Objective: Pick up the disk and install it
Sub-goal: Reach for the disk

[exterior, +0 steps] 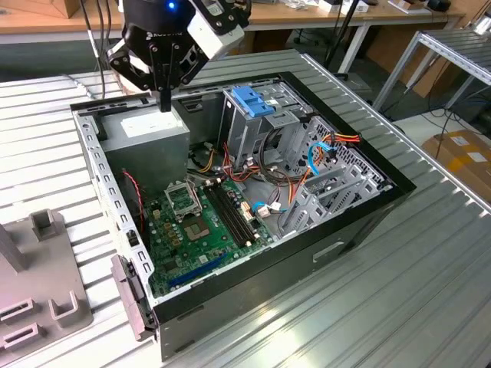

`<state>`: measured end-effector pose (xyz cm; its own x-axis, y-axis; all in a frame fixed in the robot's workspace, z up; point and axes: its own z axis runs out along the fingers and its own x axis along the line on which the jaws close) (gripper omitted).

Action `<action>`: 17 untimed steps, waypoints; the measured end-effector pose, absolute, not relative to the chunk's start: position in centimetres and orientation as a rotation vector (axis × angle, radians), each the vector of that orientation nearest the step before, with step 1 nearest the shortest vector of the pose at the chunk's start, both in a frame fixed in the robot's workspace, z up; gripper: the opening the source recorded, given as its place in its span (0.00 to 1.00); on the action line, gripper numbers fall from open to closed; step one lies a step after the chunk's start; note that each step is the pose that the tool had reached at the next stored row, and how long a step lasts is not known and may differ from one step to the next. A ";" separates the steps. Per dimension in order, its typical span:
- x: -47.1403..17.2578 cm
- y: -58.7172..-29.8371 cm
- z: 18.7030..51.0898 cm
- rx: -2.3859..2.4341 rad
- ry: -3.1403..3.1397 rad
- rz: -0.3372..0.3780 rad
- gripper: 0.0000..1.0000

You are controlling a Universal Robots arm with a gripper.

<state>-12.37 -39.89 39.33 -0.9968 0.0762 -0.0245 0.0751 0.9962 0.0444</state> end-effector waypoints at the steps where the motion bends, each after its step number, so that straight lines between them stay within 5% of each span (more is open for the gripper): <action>1: -12.4 -39.9 39.3 0.118 3.112 0.068 0.11; 17: -12.7 -39.9 39.3 0.118 3.112 0.068 0.11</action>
